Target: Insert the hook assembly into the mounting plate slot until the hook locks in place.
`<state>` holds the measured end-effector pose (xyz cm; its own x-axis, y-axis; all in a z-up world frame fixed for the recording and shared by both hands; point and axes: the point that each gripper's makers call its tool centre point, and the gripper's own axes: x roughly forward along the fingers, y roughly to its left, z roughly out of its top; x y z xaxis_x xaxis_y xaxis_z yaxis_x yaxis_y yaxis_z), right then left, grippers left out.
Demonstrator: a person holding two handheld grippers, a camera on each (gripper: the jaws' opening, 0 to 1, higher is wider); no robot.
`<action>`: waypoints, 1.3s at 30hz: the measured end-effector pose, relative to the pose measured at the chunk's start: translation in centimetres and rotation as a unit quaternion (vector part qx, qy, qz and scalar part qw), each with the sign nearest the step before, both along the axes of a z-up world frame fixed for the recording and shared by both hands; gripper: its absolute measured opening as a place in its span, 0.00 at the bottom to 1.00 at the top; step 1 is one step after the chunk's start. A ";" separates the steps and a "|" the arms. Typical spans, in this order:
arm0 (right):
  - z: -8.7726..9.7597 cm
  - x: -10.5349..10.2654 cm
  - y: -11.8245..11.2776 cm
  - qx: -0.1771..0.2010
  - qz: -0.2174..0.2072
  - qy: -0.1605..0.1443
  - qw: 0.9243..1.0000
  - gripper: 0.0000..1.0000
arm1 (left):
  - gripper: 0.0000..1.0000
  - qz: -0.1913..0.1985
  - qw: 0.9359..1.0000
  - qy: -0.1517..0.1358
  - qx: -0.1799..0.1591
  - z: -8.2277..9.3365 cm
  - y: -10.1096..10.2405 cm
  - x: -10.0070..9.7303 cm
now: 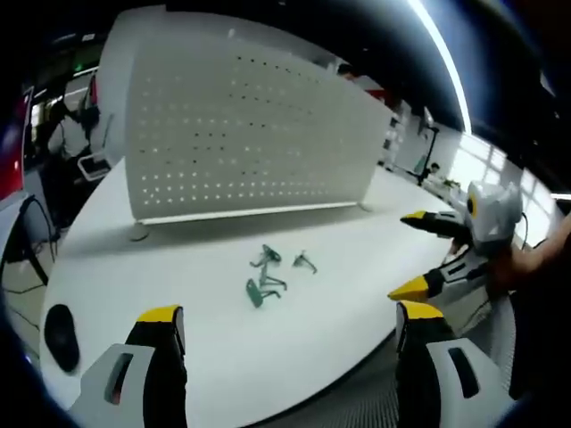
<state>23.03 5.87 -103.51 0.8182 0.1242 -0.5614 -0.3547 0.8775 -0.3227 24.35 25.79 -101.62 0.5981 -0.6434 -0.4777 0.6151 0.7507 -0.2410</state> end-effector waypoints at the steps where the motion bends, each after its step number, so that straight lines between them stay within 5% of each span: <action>1: -0.1 -0.1 -0.2 -0.011 0.002 0.003 1.000 0.96 | 1.00 0.001 1.000 0.000 0.001 -0.1 0.0 0.0; 3: -0.5 -0.2 -0.5 -0.035 0.005 0.013 0.999 1.00 | 1.00 0.001 1.000 0.000 0.006 -0.1 0.1 0.0; 9: -0.7 -0.4 -0.2 -0.028 0.010 0.022 0.999 1.00 | 1.00 -0.003 1.000 0.004 0.013 -0.5 -0.1 0.0; 16: 0.0 0.2 0.2 0.022 0.003 0.004 1.000 1.00 | 1.00 -0.009 1.000 0.002 0.002 -0.1 -0.4 -0.1; 18: 0.8 0.5 1.9 0.097 0.011 -0.012 0.995 1.00 | 1.00 -0.009 1.000 -0.007 -0.001 0.2 -0.6 -0.1; 20: 1.0 0.5 2.0 0.114 0.007 -0.012 0.993 1.00 | 1.00 -0.013 1.000 -0.002 0.009 -0.2 -0.6 -0.2; 23: 0.6 0.4 1.7 0.092 0.008 -0.006 0.996 0.97 | 1.00 -0.017 1.000 0.001 0.014 -0.4 -0.7 -0.3; 28: 0.9 0.4 2.0 0.110 0.013 -0.006 0.994 0.90 | 1.00 -0.016 1.000 0.003 0.018 -0.6 -0.7 -0.3; 32: 2.2 0.4 3.5 0.202 0.018 -0.014 0.979 0.76 | 1.00 -0.023 0.999 0.006 0.028 -0.9 -0.8 -0.5; 39: 1.6 0.2 3.2 0.181 0.017 -0.006 0.983 0.71 | 1.00 -0.015 0.999 -0.001 0.029 -0.7 -0.5 -0.2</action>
